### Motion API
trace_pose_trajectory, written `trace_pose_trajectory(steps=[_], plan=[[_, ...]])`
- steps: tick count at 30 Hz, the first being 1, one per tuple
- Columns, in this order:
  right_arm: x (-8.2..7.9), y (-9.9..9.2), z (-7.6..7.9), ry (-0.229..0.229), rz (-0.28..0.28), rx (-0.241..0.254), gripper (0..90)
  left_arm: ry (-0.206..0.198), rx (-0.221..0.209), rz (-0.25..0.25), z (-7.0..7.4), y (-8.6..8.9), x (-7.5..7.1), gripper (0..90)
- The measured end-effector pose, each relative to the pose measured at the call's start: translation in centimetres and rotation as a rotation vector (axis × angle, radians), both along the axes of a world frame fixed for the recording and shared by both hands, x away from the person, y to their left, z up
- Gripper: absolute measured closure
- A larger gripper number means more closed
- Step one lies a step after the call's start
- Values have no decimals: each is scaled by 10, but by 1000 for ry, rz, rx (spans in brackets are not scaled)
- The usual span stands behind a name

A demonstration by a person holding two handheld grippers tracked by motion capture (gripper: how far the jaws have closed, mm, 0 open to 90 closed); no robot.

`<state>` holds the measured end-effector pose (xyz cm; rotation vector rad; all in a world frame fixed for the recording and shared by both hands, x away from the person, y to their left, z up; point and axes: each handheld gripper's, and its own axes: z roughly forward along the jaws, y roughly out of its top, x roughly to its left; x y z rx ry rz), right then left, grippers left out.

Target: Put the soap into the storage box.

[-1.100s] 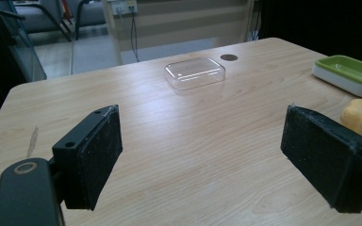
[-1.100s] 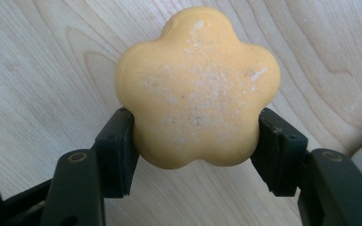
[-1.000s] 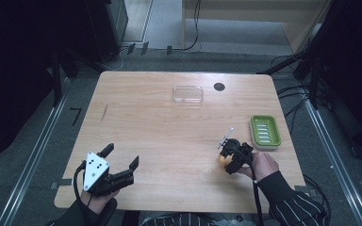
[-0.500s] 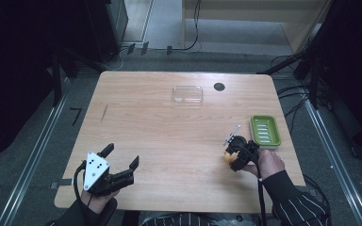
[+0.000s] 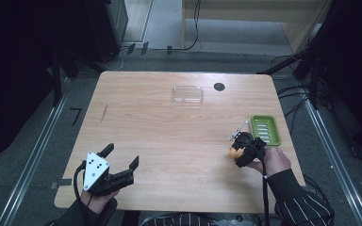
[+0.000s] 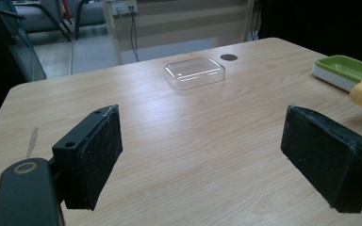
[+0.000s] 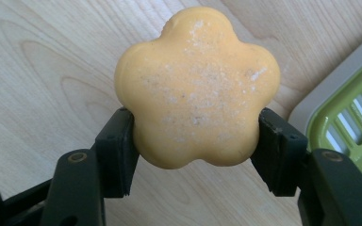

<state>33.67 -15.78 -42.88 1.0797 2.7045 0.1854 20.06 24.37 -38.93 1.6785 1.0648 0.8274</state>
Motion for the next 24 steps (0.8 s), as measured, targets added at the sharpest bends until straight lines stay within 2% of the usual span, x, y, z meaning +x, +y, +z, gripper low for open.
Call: trace_pose_trajectory(steps=[11,24], plan=[[7,-14,3,-25,-50,0,400,0,0,0,0,0,0,137],[13,-25,6,-31,-83,5,400,0,1,0,0,0,0,137]])
